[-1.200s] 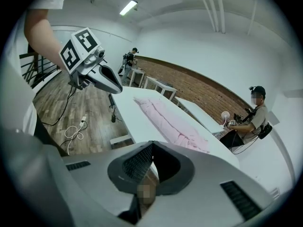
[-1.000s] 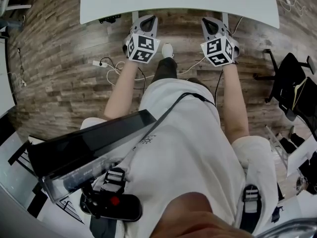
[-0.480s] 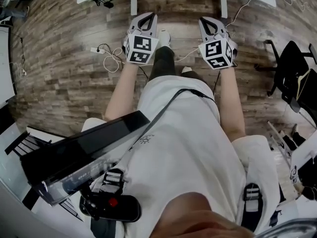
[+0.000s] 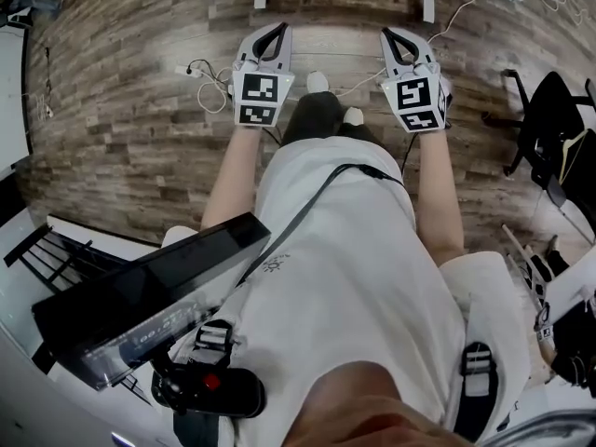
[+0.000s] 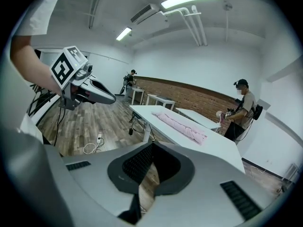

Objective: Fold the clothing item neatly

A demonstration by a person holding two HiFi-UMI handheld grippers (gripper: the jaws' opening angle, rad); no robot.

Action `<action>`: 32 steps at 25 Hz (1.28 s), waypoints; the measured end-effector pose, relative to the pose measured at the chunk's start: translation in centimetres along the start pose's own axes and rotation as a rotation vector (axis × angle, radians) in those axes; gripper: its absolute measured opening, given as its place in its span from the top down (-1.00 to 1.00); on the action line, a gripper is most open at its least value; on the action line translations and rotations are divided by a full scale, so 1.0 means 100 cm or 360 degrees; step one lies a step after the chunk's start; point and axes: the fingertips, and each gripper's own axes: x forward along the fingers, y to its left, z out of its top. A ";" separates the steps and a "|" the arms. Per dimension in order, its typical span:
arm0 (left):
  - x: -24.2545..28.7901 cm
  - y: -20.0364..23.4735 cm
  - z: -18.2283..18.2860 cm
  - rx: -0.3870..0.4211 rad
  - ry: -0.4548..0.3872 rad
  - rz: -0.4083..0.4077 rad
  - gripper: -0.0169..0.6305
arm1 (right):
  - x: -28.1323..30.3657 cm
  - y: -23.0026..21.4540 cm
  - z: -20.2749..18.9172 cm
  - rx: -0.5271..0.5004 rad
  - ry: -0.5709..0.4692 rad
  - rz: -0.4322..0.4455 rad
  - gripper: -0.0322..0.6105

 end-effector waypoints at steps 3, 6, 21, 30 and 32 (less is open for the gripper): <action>-0.010 0.005 0.005 -0.0028 -0.0012 0.0007 0.94 | -0.005 0.004 0.013 0.0029 -0.0019 -0.0002 0.89; -0.014 0.008 0.012 -0.0052 -0.0045 -0.0003 0.94 | -0.007 0.008 0.025 0.0070 -0.0042 -0.0006 0.89; -0.020 -0.014 0.024 -0.0093 -0.0189 -0.0163 0.94 | -0.041 0.017 0.030 0.0402 -0.0173 -0.0138 0.89; -0.035 0.010 0.026 -0.0199 -0.0266 -0.0117 0.94 | -0.038 0.026 0.037 0.0503 -0.0220 -0.0150 0.89; -0.032 0.008 0.025 -0.0204 -0.0265 -0.0112 0.94 | -0.035 0.023 0.036 0.0515 -0.0227 -0.0138 0.89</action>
